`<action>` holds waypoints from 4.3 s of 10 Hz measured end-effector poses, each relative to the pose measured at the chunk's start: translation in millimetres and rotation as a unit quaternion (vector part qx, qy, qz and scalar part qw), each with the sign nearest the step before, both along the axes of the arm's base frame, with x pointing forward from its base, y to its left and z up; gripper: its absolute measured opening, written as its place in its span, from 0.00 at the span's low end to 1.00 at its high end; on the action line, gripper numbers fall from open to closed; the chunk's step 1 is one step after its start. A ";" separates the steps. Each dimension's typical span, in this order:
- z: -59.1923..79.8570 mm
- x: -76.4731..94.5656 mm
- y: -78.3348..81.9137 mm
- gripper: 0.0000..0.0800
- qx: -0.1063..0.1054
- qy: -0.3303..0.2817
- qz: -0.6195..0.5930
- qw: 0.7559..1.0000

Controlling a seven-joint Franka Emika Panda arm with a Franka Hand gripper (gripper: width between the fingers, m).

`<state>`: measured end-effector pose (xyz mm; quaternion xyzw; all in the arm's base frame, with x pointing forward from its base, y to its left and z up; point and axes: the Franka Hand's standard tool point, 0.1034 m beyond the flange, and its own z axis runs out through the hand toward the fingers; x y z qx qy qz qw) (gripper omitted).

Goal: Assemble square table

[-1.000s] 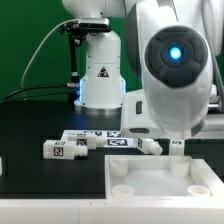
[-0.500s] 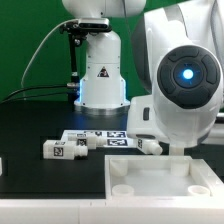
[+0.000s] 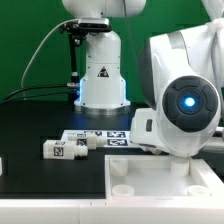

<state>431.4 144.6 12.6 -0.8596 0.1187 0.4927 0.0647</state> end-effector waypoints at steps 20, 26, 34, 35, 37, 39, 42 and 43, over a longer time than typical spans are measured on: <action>107.1 140.6 -35.0 0.36 0.032 -0.367 0.041 0.929; 127.4 202.1 -52.8 0.36 0.005 -0.568 0.118 0.815; 91.4 198.0 -41.3 0.36 -0.021 -0.696 0.150 0.701; 86.3 195.6 -41.0 0.36 -0.020 -0.694 0.154 0.703; 82.1 195.3 -36.6 0.36 -0.017 -0.692 0.156 0.705; 75.7 193.7 -34.4 0.36 -0.016 -0.690 0.157 0.706; 65.8 191.2 -36.5 0.36 -0.017 -0.687 0.156 0.709; 64.5 190.8 -36.8 0.36 -0.017 -0.687 0.157 0.710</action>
Offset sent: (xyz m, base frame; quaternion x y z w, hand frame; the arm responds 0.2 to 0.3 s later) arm 0.0000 0.0000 0.0000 0.0000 0.0000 0.0000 1.0000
